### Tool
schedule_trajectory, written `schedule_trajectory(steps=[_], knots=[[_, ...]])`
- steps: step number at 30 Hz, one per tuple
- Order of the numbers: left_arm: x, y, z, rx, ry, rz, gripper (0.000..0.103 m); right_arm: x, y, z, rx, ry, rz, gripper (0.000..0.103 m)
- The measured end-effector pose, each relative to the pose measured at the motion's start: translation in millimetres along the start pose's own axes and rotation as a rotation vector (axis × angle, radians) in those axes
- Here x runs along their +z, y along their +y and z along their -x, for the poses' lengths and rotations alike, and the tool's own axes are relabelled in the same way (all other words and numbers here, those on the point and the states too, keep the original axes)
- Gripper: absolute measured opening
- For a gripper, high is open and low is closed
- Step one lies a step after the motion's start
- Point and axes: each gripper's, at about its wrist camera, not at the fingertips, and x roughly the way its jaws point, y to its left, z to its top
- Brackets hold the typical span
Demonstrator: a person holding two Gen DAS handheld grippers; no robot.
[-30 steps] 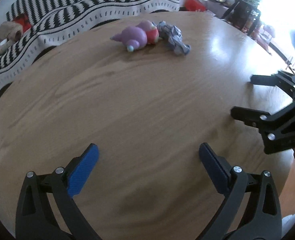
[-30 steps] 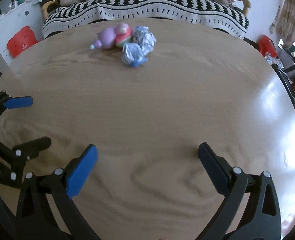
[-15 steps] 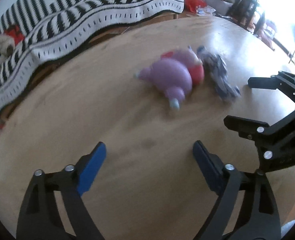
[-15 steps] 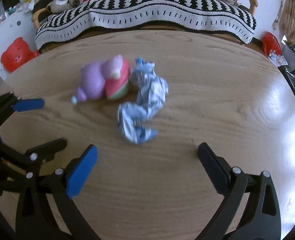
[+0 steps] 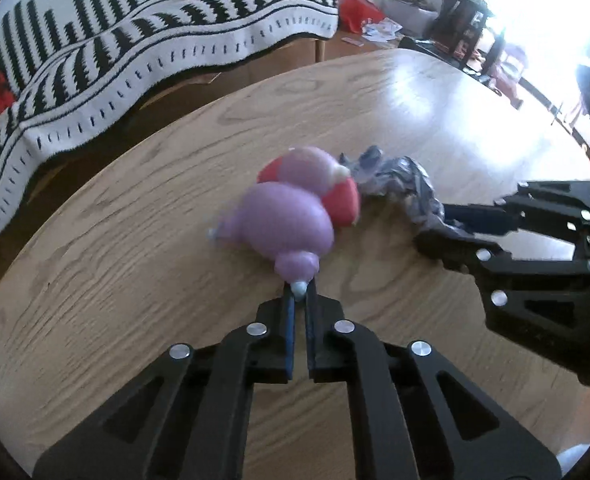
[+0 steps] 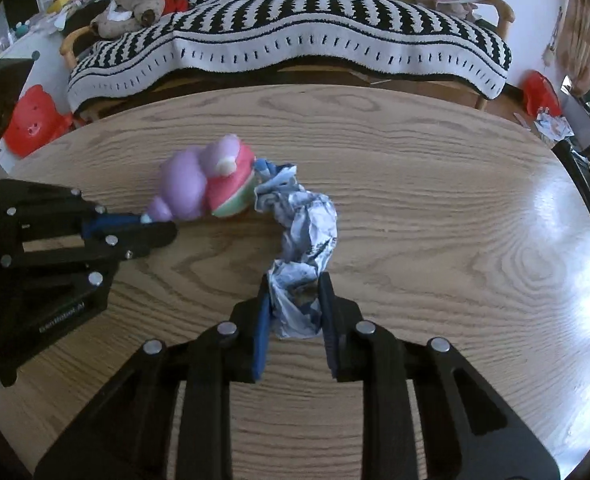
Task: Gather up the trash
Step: 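Grasp the purple toy with the left gripper while the right gripper grasps the foil wrapper, then lift both held items and carry them over the bin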
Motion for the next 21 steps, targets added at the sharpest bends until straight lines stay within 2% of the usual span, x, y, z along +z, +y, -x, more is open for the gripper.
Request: schedule_trajectory(steps=[5,12,21], knots=[[-8.2,-5.8,19.1,0.006,-0.017,0.003,0.002,-6.3,-3.3,10.7,0.01,-0.007,-0.022,0.021],[-21.4,-19.5,54.3,0.041,-0.034,0.011,0.001,-20.6,-3.2,47.1,0.021,-0.045,-0.054,0.021],[-42.3,-62.4,94.6,0.065,-0.064,0.014,0.001,-52.5,-8.2,101.7,0.014,-0.095,-0.078,0.021]])
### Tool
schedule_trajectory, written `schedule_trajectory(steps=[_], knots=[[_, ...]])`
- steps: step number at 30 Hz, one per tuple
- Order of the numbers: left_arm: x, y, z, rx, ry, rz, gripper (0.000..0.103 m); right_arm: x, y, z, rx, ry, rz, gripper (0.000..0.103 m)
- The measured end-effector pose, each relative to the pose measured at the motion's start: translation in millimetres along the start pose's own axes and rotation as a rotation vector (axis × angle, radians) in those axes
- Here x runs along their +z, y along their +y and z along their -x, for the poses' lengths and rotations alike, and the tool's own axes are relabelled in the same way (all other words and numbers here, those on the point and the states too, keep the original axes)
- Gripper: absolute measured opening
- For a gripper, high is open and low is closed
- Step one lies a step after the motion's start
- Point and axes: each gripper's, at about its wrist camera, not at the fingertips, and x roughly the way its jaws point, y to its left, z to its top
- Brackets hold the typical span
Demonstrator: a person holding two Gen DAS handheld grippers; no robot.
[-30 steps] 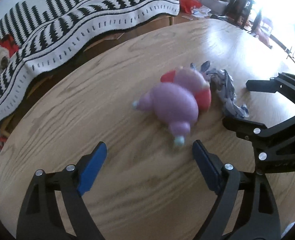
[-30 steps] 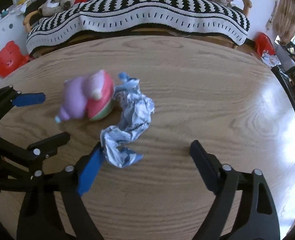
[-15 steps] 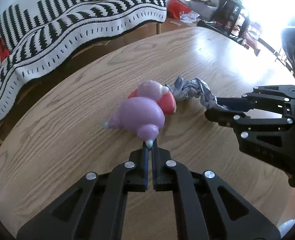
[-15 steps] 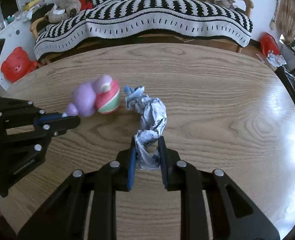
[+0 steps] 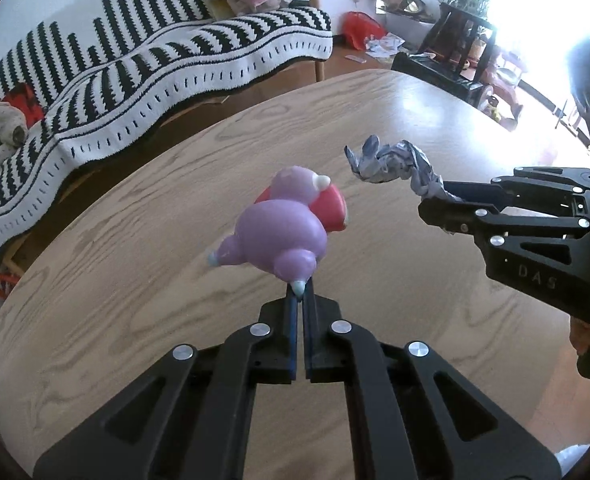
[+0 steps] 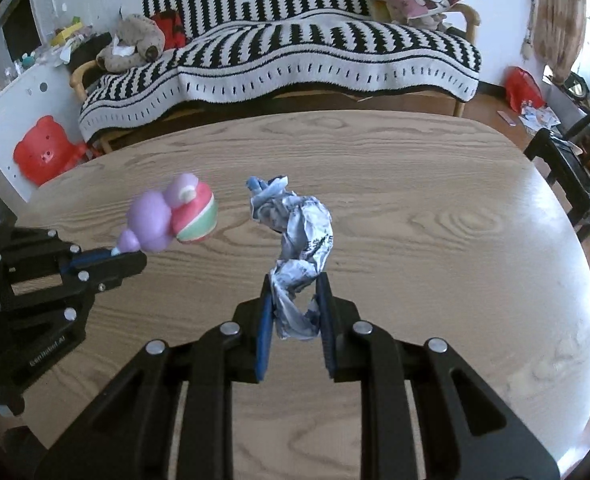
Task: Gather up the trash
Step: 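Lift both held items and carry them over the bin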
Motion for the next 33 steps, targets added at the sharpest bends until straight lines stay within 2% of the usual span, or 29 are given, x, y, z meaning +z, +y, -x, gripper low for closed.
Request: schedule_trajectory(steps=[5,10,15,18,23,27,33], knots=[[-15.9,-38.5,32.4,-0.026,-0.029,0.005,0.001,-23.8,-12.9,45.5,-0.019,-0.046,-0.026,0.021],[-44.5,-107.0,77.0,-0.109,-0.079,-0.027,0.001,-72.1,-40.8,125.7,-0.073,-0.15,-0.079,0.021],[-87.5,-182.2,107.6,-0.204,-0.089,-0.079,0.001,-145.2,-68.2,203.4,-0.104,-0.188,-0.153,0.021],[-118.7,-225.7,114.1,-0.261,-0.073,-0.107,0.001,-198.4,-84.6,231.2,-0.101,-0.168,-0.226,0.021],[-166.9,-280.2,96.0,-0.299,0.008,-0.145,0.001,-288.1,-110.6,232.3,-0.111,-0.08,-0.341,0.021],[-194.4,-312.3,70.3,-0.298,0.074,-0.175,0.001,-337.2,-122.8,212.7,-0.102,-0.009,-0.396,0.021],[-211.7,-321.2,20.1,-0.322,0.183,-0.153,0.001,-375.6,-141.5,159.7,-0.059,0.115,-0.449,0.021]])
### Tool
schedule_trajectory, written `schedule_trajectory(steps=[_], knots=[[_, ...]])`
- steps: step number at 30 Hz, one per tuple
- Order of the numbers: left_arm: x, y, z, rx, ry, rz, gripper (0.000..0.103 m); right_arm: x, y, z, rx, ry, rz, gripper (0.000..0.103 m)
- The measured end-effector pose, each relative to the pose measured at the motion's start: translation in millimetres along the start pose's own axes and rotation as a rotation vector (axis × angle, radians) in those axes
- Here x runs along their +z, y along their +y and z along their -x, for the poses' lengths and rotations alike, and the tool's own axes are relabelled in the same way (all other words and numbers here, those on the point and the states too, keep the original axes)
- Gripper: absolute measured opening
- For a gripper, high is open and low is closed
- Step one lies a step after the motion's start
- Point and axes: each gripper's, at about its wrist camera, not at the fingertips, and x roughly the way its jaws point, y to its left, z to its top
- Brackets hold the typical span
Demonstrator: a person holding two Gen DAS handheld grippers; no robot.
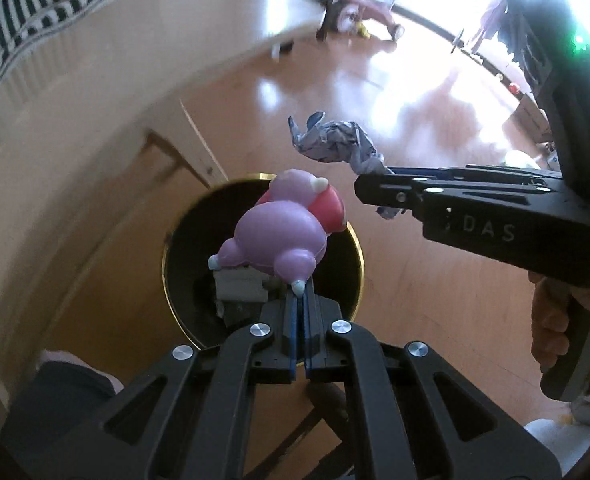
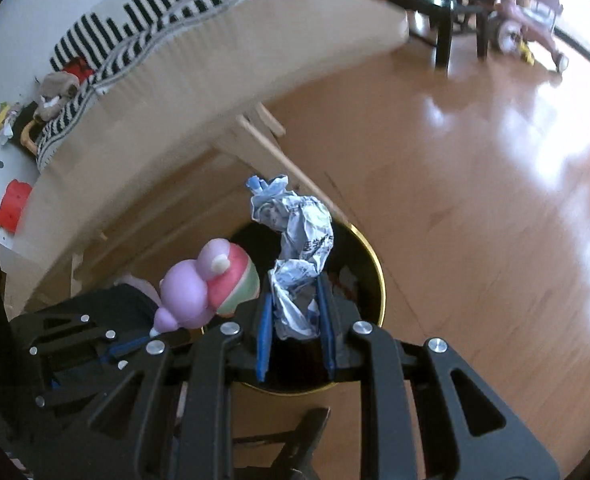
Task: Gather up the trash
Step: 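Lift both held items and carry them over the bin, then open both grippers to drop the items into the bin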
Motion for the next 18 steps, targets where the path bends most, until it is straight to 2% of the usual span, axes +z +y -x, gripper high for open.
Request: schedule_trajectory(steps=[6,9,14,18], knots=[[-2.3,21.7,-26.4,-0.002,0.032,0.066,0.001,-11.3,-17.9,-54.1,0.007,0.12,-0.045,0.021],[-10.9,30.9,-40.0,0.004,0.054,0.087,0.001,-13.1,-16.9,-71.7,0.0,0.155,-0.043,0.021],[-14.3,43.5,-57.6,-0.033,0.09,0.148,0.001,-15.0,-20.6,-103.6,-0.006,0.225,-0.053,0.021],[-14.5,49.1,-68.5,-0.029,0.113,0.169,0.001,-13.1,-18.0,-118.2,-0.006,0.25,-0.061,0.021]])
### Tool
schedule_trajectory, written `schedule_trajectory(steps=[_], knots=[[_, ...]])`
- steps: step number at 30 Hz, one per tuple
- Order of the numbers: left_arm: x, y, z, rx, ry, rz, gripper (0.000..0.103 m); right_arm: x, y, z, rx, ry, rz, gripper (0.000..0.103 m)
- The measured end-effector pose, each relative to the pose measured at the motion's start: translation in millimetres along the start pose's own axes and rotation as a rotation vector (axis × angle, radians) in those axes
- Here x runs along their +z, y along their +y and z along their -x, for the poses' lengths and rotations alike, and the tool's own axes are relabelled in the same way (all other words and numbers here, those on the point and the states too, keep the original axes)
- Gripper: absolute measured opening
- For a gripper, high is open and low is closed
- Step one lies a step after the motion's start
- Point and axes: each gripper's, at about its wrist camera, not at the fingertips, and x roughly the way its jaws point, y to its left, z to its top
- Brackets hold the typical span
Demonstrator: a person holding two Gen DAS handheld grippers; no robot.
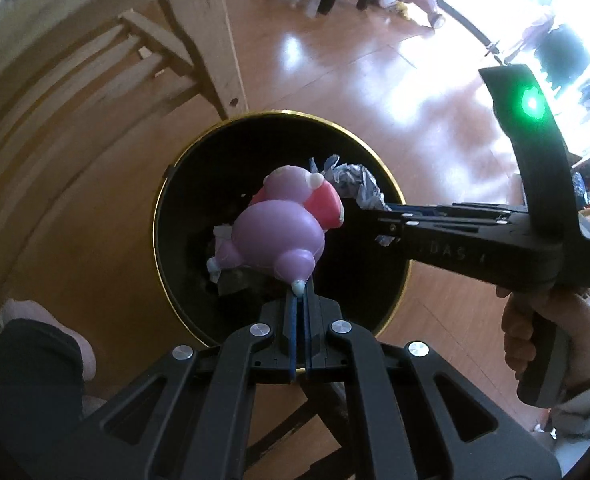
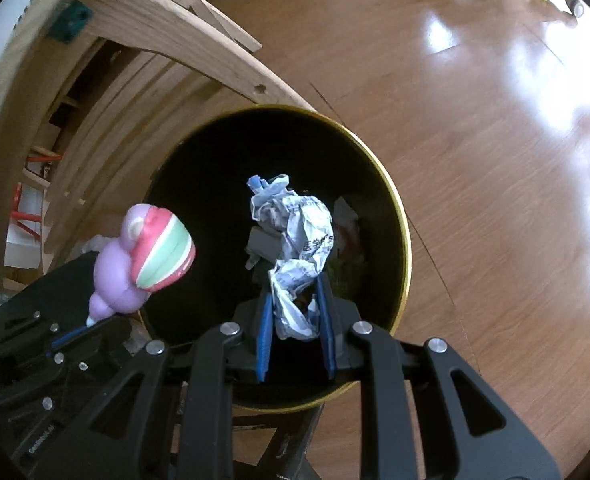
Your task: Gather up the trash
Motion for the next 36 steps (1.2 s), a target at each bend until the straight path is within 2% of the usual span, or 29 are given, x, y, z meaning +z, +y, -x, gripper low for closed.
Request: schedule_trajectory(steps=[6,7,8,9,10,12,14,17,19,20,21,23,25,29,31,35,36], knots=[[2.8,-3.4,-9.1,0.007,0.015,-0.006,0.002,8.7,0.6,2.4,0.007,-0.002,0.002,0.022],[2.1,-3.9,-7.7,0.004,0.011,-0.004,0.008,8.6,-2.4,6.0,0.007,-0.008,0.003,0.031],[1.4,-4.5,-5.6,-0.009,0.013,0.005,0.018,8.0,-2.6,14.1,0.002,-0.019,0.004,0.045],[0.8,-4.5,-2.0,-0.043,0.005,0.029,0.063,5.3,-7.6,21.1,0.002,-0.034,0.002,0.08],[-0.7,-4.1,4.3,-0.047,-0.029,0.056,0.098,3.5,-9.7,34.3,0.003,-0.064,0.003,0.097],[-1.2,-6.8,16.7,-0.059,-0.089,0.069,0.097,2.1,-12.1,55.4,0.009,-0.1,0.012,0.097],[-1.5,-13.8,24.0,-0.09,-0.08,0.056,0.097,1.3,-15.5,82.4,0.034,-0.155,0.006,0.097],[-4.6,-28.5,53.0,-0.076,-0.147,0.021,0.097,0.7,-16.5,120.4,0.071,-0.253,-0.012,0.097],[-3.9,-39.0,81.7,-0.047,-0.213,-0.016,0.097,-1.4,-6.9,154.0,0.05,-0.395,0.015,0.097],[-2.9,-43.7,97.4,-0.021,-0.253,-0.03,0.097,-1.9,-1.8,164.0,0.036,-0.439,0.04,0.097],[-2.0,-47.0,120.5,0.038,-0.313,-0.034,0.097,-3.5,10.5,178.5,0.009,-0.503,0.089,0.097],[2.5,-45.3,155.6,0.117,-0.392,-0.028,0.097,-5.8,33.9,200.0,-0.034,-0.602,0.175,0.097],[6.5,-37.1,198.0,0.156,-0.466,-0.028,0.097,-6.0,50.3,213.7,-0.043,-0.653,0.221,0.097],[9.6,-9.5,279.0,0.214,-0.596,-0.015,0.097,9.7,92.9,233.2,-0.001,-0.674,0.292,0.097],[7.3,7.4,303.5,0.229,-0.631,0.0,0.097,23.3,124.5,233.7,0.033,-0.618,0.332,0.097],[11.6,64.9,331.2,0.285,-0.662,0.098,0.097,56.7,188.6,217.8,0.05,-0.584,0.353,0.097],[11.1,89.0,331.9,0.318,-0.661,0.137,0.097,62.7,201.2,215.5,0.043,-0.585,0.359,0.097]])
